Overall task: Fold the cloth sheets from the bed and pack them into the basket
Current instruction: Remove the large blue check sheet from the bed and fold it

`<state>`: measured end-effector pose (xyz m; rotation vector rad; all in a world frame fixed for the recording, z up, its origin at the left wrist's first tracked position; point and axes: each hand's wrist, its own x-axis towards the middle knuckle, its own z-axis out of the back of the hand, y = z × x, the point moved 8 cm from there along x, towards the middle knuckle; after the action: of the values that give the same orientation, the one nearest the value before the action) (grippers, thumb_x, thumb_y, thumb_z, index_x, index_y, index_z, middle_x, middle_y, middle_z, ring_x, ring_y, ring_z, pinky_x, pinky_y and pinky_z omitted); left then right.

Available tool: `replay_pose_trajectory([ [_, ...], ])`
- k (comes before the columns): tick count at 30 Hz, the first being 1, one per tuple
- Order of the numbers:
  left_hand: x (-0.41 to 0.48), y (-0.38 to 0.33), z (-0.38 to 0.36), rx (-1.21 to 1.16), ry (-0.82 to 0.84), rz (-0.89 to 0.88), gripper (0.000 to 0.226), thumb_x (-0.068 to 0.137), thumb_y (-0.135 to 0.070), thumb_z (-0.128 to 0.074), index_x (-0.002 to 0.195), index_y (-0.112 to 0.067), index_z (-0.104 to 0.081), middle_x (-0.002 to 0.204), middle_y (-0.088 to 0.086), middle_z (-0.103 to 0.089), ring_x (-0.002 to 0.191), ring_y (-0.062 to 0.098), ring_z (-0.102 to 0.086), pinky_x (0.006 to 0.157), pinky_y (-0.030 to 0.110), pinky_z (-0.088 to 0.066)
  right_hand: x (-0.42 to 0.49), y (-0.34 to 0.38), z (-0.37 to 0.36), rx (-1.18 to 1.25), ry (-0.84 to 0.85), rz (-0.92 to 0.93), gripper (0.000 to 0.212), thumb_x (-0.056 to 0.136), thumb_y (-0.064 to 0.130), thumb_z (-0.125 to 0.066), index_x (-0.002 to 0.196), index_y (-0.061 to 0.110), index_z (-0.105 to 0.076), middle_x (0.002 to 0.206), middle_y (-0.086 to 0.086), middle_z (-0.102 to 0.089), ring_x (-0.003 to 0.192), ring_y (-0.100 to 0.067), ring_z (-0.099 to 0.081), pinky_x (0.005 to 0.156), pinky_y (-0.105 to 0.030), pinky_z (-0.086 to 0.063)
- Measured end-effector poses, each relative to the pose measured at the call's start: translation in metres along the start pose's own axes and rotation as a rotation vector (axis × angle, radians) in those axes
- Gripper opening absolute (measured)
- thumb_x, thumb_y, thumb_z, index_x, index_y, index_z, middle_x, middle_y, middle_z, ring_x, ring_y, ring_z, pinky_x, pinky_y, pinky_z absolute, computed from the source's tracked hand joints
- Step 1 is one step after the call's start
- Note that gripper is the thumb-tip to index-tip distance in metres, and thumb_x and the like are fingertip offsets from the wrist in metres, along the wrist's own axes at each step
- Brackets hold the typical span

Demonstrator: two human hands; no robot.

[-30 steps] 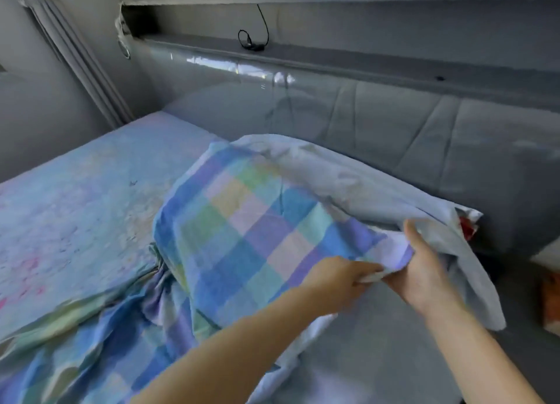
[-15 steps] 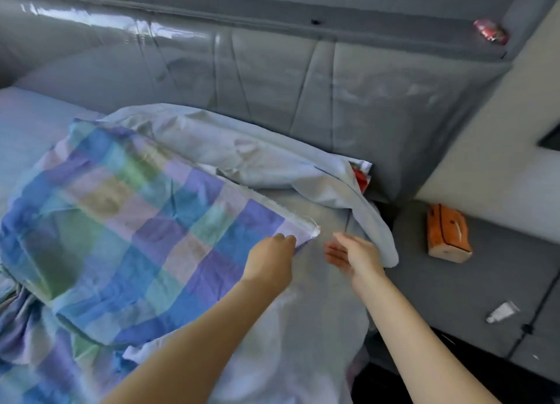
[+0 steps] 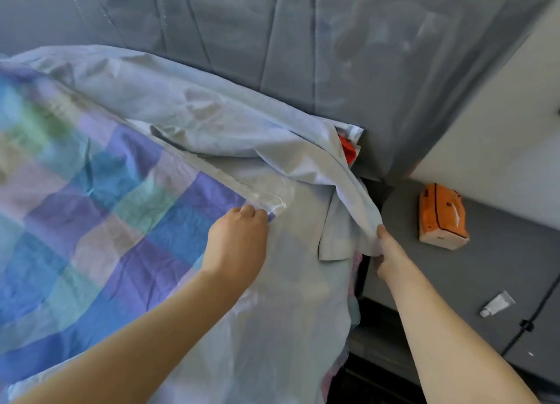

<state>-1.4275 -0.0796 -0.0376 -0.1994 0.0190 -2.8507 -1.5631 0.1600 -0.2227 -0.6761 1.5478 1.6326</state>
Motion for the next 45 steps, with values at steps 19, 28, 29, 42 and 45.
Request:
replay_pose_trajectory([
  [19,-0.065,0.089,0.155,-0.864,-0.272,0.488,0.033,0.085,-0.019,-0.064,0.067,-0.004,-0.041,0.051,0.004,-0.035,0.048,0.015,-0.031,0.048,0.020,-0.026,-0.370,0.106,-0.024,-0.044,0.007,1.486,0.009,0.087,0.007,-0.057,0.091,0.012,-0.064,0.078,0.012,-0.061,0.073,0.005,-0.055,0.068,-0.006,-0.040],
  [28,-0.219,0.125,0.328,-1.156,-0.351,0.517,0.023,0.089,-0.004,-0.057,0.069,0.006,-0.057,0.054,0.023,-0.060,0.047,0.031,-0.060,0.059,0.041,-0.054,-0.609,-0.018,-0.057,-0.295,0.657,1.613,0.005,0.083,0.012,-0.055,0.083,0.016,-0.052,0.075,0.006,-0.053,0.065,-0.012,-0.049,0.059,-0.028,-0.042],
  [29,-0.238,0.122,0.344,-1.164,-0.335,0.502,0.024,0.090,-0.006,-0.059,0.069,0.005,-0.058,0.055,0.024,-0.061,0.048,0.032,-0.061,0.058,0.038,-0.055,-0.623,-0.030,-0.058,-0.314,0.724,1.499,0.004,0.083,0.011,-0.054,0.081,0.013,-0.052,0.078,0.001,-0.054,0.068,-0.014,-0.051,0.062,-0.029,-0.044],
  [42,-0.328,0.140,0.425,-1.187,-0.300,0.611,0.024,0.092,-0.006,-0.055,0.068,-0.003,-0.056,0.048,0.008,-0.060,0.056,0.028,-0.064,0.067,0.038,-0.059,-0.708,-0.079,-0.086,-0.270,1.009,0.695,0.028,0.095,0.026,-0.054,0.090,0.000,-0.063,0.080,-0.014,-0.066,0.074,-0.015,-0.067,0.056,-0.020,-0.052],
  [45,-0.327,0.145,0.435,-1.180,-0.305,0.655,0.027,0.091,-0.007,-0.053,0.065,-0.005,-0.055,0.054,0.012,-0.065,0.062,0.028,-0.067,0.072,0.038,-0.059,-0.717,-0.074,-0.090,-0.337,1.056,0.745,0.030,0.096,0.024,-0.053,0.078,0.001,-0.061,0.060,0.002,-0.063,0.047,0.004,-0.057,0.044,-0.009,-0.042],
])
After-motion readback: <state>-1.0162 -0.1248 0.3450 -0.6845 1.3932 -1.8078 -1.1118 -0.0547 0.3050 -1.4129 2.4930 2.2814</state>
